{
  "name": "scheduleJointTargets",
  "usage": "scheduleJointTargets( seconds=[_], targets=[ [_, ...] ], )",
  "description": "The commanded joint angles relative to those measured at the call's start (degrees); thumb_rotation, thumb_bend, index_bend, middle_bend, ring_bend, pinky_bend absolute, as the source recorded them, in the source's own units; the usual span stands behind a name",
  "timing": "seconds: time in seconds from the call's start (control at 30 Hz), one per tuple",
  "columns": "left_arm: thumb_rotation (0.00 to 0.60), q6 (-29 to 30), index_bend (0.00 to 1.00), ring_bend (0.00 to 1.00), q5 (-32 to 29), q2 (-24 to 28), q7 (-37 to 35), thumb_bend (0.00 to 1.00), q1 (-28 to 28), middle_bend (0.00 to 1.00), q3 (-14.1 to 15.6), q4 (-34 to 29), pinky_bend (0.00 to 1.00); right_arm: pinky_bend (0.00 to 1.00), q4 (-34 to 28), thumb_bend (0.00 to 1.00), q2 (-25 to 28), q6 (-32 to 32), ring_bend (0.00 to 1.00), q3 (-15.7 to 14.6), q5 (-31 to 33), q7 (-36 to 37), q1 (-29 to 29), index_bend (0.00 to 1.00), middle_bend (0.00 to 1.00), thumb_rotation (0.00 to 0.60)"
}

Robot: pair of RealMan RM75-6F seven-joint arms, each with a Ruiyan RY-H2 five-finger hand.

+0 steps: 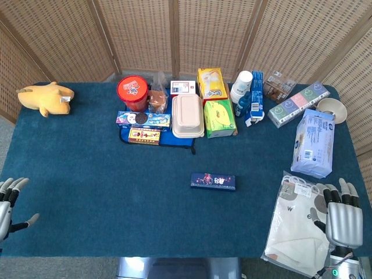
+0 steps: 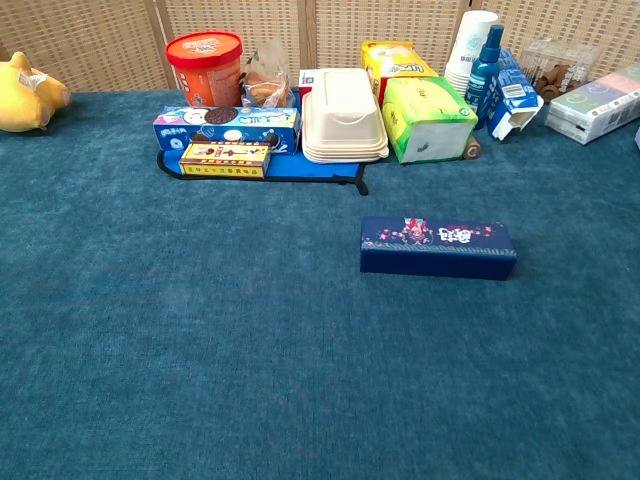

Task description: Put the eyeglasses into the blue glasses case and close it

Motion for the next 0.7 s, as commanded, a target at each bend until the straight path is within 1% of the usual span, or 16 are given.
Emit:
scheduleJointTargets(
  seconds=[0.03, 0.4, 0.7],
  targets=[
    [0.600, 0.03, 0.12, 0.00, 0.04, -0.10, 0.67, 0.13, -0.06, 0.13, 0.05, -0.57, 0.00, 0.14, 0.27, 0.29, 0.40, 0.23, 0.11, 0.10, -0.52, 0.67, -0.55, 0.29, 0.31, 0.600],
    [0.600, 1.67, 0.12, 0.00, 0.49, 1.26, 2.13, 0.13, 0.26, 0.13, -0.21, -3.26, 0.00, 0.14, -0.50, 0.29, 1.97, -1.06, 0.11, 0.84, -2.71, 2.38, -1.18, 0.30, 0.31, 0.600],
    [0.600, 2.26, 0.12, 0.00, 0.60, 2.07, 2.57, 0.13, 0.42, 0.13, -0.34, -4.36, 0.00, 0.13, 0.23, 0.29, 1.42, -2.48, 0.11, 1.96, -2.89, 3.47, -1.63, 0.30, 0.31, 0.600]
  ],
)
